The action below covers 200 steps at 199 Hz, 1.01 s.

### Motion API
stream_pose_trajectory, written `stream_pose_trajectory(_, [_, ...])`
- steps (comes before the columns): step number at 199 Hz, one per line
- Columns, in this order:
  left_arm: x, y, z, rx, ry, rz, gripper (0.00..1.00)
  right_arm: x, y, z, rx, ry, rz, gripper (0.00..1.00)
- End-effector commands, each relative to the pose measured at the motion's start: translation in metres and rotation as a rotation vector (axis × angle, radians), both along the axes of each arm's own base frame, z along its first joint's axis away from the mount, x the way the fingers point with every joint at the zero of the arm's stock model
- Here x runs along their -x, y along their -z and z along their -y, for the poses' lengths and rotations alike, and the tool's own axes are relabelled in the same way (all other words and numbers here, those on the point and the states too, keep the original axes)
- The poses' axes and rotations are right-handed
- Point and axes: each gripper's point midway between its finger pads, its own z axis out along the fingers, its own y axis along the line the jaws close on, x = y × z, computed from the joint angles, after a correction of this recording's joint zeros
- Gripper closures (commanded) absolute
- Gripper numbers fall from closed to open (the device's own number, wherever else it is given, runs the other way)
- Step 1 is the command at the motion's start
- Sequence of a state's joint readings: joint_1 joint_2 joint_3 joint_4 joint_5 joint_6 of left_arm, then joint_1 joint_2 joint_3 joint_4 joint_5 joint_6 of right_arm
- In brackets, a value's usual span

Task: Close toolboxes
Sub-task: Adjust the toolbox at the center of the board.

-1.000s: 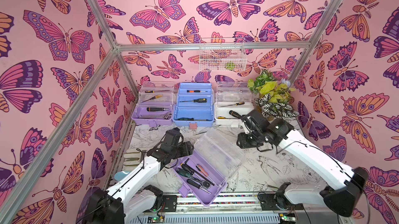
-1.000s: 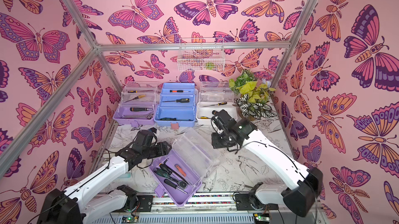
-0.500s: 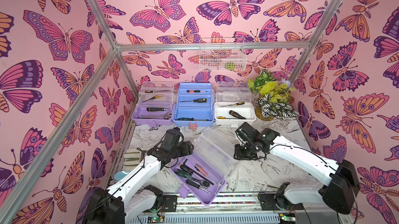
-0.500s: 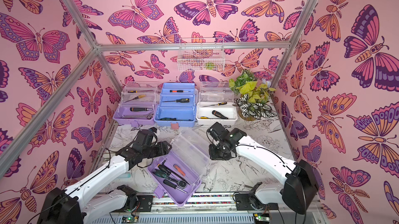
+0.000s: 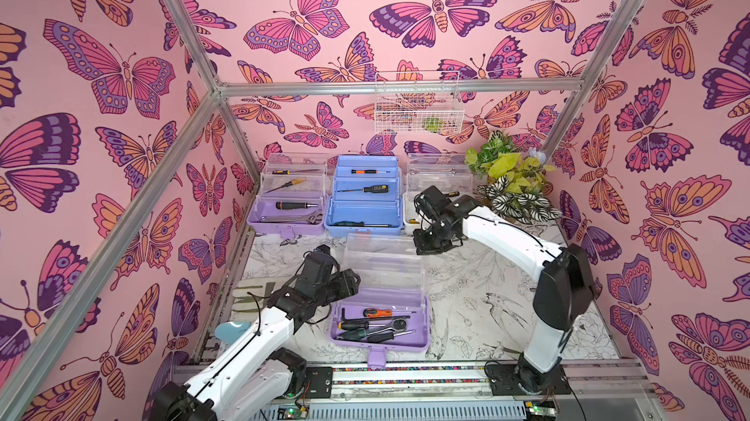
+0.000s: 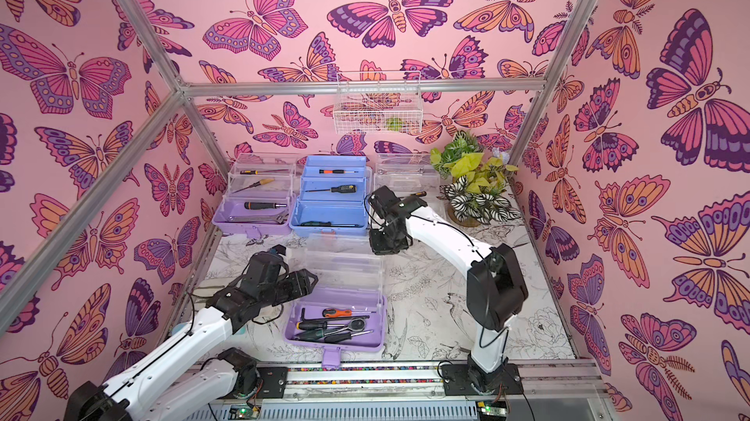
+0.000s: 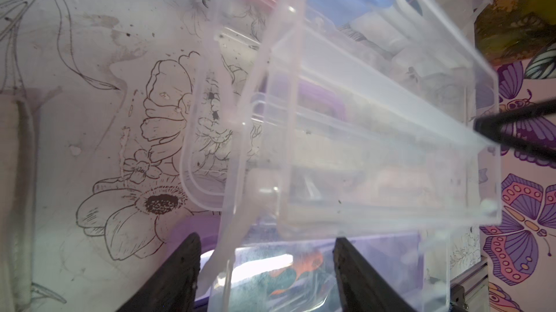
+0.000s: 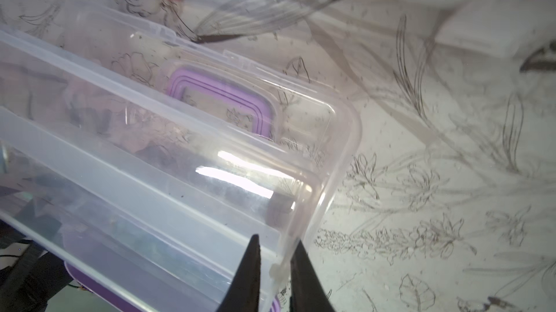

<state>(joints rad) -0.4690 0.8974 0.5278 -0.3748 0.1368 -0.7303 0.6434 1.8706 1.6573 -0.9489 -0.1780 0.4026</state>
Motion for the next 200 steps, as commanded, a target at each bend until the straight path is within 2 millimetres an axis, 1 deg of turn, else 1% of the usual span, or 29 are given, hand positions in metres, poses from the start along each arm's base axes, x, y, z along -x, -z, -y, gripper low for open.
stream_pose_trajectory(1, [0.013, -0.005, 0.017, 0.052, 0.049, -0.017, 0.28, -0.001, -0.019, -0.032, -0.058, -0.216, 0.022, 0.76])
stream_pose_trajectory(6, [0.015, -0.006, 0.017, 0.04, 0.052, -0.019, 0.26, -0.004, -0.022, -0.028, -0.034, -0.211, 0.033, 0.72])
stream_pose_trajectory(13, [0.016, -0.006, 0.016, 0.025, 0.055, -0.022, 0.23, -0.008, -0.025, -0.022, -0.007, -0.195, 0.049, 0.64])
stream_pose_trajectory(17, [0.017, -0.007, 0.015, 0.015, 0.056, -0.024, 0.21, -0.01, -0.028, -0.017, 0.008, -0.179, 0.059, 0.59])
stream_pose_trajectory(24, [0.018, -0.008, 0.014, -0.001, 0.058, -0.023, 0.19, -0.011, -0.033, -0.006, 0.036, -0.143, 0.077, 0.5])
stream_pose_trajectory(31, [0.018, -0.009, 0.011, -0.015, 0.056, -0.019, 0.18, -0.011, -0.038, 0.008, 0.071, -0.1, 0.097, 0.44])
stream_pose_trajectory(40, [0.018, -0.012, 0.008, -0.035, 0.052, -0.01, 0.14, -0.007, -0.043, 0.027, 0.124, -0.051, 0.128, 0.4])
stream_pose_trajectory(52, [0.016, -0.016, 0.004, -0.061, 0.046, 0.006, 0.09, 0.006, -0.045, 0.05, 0.175, 0.006, 0.143, 0.36])
stream_pose_trajectory(67, [0.014, -0.021, 0.0, -0.096, 0.047, 0.022, 0.08, 0.029, -0.04, 0.079, 0.219, 0.079, 0.132, 0.35])
stream_pose_trajectory(74, [0.013, -0.025, -0.002, -0.11, 0.05, 0.031, 0.08, 0.042, -0.033, 0.086, 0.216, 0.102, 0.115, 0.36])
stream_pose_trajectory(77, [0.012, -0.026, -0.003, -0.118, 0.05, 0.034, 0.08, 0.048, -0.035, 0.089, 0.201, 0.108, 0.122, 0.36])
stream_pose_trajectory(81, [0.011, -0.028, -0.003, -0.125, 0.05, 0.038, 0.08, 0.057, -0.03, 0.092, 0.197, 0.117, 0.11, 0.36])
stream_pose_trajectory(93, [0.008, -0.034, -0.004, -0.148, 0.057, 0.053, 0.08, 0.083, -0.015, 0.094, 0.185, 0.117, 0.08, 0.38])
stream_pose_trajectory(106, [0.004, -0.04, -0.006, -0.176, 0.068, 0.066, 0.07, 0.109, -0.001, 0.089, 0.187, 0.095, 0.053, 0.38])
stream_pose_trajectory(113, [0.001, -0.044, -0.007, -0.199, 0.071, 0.074, 0.07, 0.12, 0.005, 0.085, 0.191, 0.082, 0.041, 0.38])
stream_pose_trajectory(123, [-0.003, -0.049, -0.01, -0.229, 0.076, 0.083, 0.08, 0.132, 0.012, 0.078, 0.184, 0.072, 0.032, 0.38])
stream_pose_trajectory(134, [-0.009, -0.056, -0.012, -0.249, 0.075, 0.101, 0.08, 0.139, 0.022, 0.071, 0.163, 0.076, 0.019, 0.38])
stream_pose_trajectory(150, [-0.016, -0.065, -0.012, -0.253, 0.072, 0.123, 0.08, 0.142, 0.039, 0.064, 0.138, 0.087, -0.004, 0.38])
stream_pose_trajectory(170, [-0.02, -0.074, -0.012, -0.265, 0.081, 0.147, 0.08, 0.145, 0.055, 0.056, 0.134, 0.056, -0.031, 0.46])
stream_pose_trajectory(188, [-0.022, -0.077, -0.017, -0.311, 0.082, 0.147, 0.08, 0.145, 0.067, 0.062, 0.199, 0.025, -0.043, 0.5])
stream_pose_trajectory(200, [-0.024, -0.08, -0.02, -0.334, 0.079, 0.152, 0.09, 0.145, 0.072, 0.067, 0.244, 0.0, -0.05, 0.51])
